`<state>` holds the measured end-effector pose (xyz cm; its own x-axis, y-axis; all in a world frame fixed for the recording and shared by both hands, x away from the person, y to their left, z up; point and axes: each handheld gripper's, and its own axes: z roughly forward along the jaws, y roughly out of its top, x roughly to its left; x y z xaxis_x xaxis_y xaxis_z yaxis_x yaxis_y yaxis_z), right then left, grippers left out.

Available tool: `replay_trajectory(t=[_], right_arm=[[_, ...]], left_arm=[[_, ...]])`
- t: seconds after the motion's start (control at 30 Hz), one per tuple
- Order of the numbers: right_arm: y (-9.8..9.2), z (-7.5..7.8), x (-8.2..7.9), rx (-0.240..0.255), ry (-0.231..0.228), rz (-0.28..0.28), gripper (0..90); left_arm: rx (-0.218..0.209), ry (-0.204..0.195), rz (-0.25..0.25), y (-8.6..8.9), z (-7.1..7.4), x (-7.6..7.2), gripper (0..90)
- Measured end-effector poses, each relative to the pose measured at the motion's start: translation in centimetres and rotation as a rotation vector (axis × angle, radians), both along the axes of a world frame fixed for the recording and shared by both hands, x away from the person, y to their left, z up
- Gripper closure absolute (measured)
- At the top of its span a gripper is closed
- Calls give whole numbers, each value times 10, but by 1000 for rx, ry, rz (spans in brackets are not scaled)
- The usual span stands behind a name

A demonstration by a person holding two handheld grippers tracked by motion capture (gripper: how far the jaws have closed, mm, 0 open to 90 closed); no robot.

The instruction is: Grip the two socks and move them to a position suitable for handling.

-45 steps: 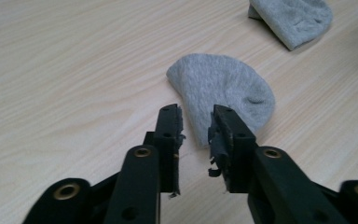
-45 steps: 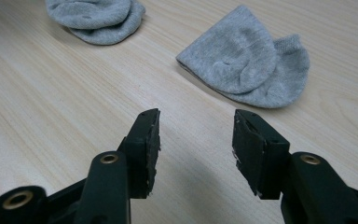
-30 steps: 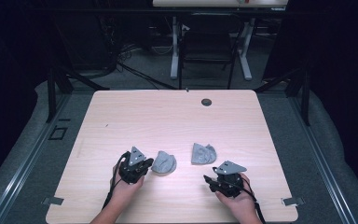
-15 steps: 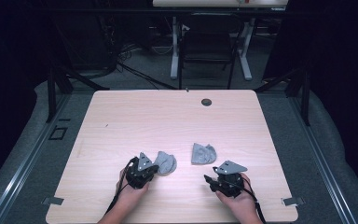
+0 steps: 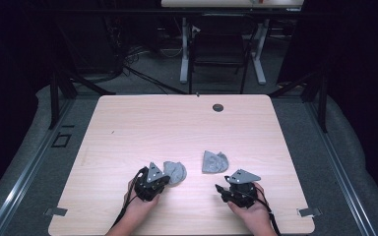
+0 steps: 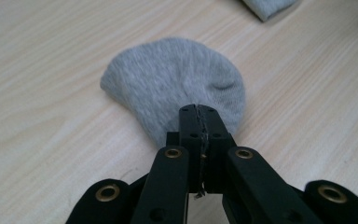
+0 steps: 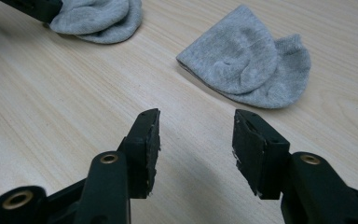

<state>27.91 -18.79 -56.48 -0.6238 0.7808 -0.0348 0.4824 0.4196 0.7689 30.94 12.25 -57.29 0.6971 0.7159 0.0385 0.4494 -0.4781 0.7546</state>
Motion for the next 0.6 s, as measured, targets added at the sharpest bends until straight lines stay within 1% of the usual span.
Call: replay_trajectory(t=[0.03, 0.13, 0.23, 0.3, 0.33, 0.37, 0.43, 0.5, 0.53, 0.6], right_arm=[[0, 0, 0, 1, 0, -1, 510], [0, 0, 0, -1, 2, -1, 510], [0, 0, 0, 0, 2, -1, 509], [0, 0, 0, 1, 1, 0, 509], [0, 0, 0, 2, 0, -1, 510], [0, 0, 0, 9, -3, -2, 510], [0, 0, 0, 4, -3, -1, 510], [-1, 1, 0, 9, -5, 0, 510], [-1, 1, 0, 9, -5, 0, 510], [-1, 0, 0, 10, -5, 3, 510]], left_arm=[[-18, -11, 10, 1, 4, 2, 897], [-30, -20, 17, 1, 11, 7, 897], [-46, -21, 23, -1, 12, 13, 897], [-31, -22, 26, -3, 11, 16, 897], [-31, -22, 26, -3, 11, 16, 897], [-23, -22, 24, -5, 8, 20, 897], [-19, -24, 26, -6, 7, 21, 897], [-19, -6, 27, -6, 2, 23, 898], [-19, -6, 27, -6, 2, 23, 897], [-6, -3, 24, -7, 0, 24, 897]])
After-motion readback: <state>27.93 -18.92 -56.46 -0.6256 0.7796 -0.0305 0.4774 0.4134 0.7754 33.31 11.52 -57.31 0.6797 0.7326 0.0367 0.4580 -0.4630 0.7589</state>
